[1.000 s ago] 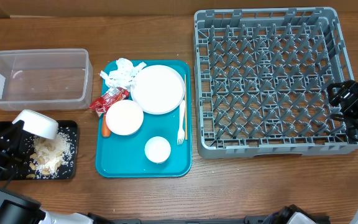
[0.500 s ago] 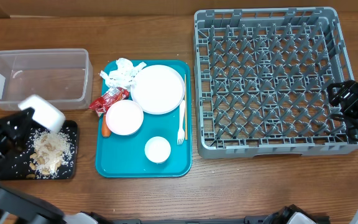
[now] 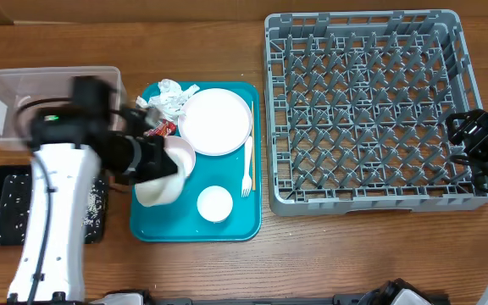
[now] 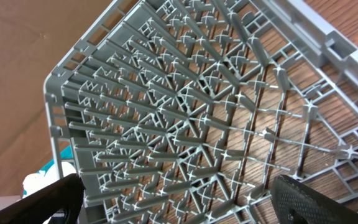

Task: Sort waste into correct bins and load items into the dishwasher rack
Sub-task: 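Set the emptied bowl back on the teal tray and release it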

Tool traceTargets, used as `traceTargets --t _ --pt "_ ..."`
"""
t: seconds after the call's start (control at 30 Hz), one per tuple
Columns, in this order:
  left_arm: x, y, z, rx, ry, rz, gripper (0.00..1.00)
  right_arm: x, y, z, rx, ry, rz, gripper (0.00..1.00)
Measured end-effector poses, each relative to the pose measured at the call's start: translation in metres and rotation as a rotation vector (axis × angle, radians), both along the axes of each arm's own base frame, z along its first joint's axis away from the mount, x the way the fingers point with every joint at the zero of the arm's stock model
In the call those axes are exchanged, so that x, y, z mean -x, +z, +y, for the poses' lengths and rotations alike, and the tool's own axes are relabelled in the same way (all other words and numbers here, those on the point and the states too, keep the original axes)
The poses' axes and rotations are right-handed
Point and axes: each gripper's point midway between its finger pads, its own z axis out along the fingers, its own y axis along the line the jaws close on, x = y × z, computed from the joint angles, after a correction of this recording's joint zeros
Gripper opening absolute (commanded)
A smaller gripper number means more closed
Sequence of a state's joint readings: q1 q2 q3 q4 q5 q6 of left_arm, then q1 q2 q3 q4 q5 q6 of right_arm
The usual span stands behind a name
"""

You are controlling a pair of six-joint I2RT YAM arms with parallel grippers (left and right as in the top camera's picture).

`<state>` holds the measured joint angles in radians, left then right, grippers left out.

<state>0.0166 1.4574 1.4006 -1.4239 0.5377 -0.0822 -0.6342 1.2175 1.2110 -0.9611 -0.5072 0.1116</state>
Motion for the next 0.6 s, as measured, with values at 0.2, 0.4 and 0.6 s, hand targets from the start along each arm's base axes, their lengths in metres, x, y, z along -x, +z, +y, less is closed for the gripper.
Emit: traceTargets --t 0.2,0.4,0.6 --pt "0.016 -0.031 0.001 -0.348 0.048 0.081 0.04 0.000 0.000 0.000 -0.001 0.001 0.000 1.00" --pt "0.020 -0.070 0.013 -0.425 0.118 0.117 0.04 0.000 0.000 0.000 -0.001 0.000 0.000 1.00" --pt "0.028 -0.115 0.003 -0.356 0.128 0.149 0.05 0.000 0.000 0.000 0.000 0.001 -0.001 1.00"
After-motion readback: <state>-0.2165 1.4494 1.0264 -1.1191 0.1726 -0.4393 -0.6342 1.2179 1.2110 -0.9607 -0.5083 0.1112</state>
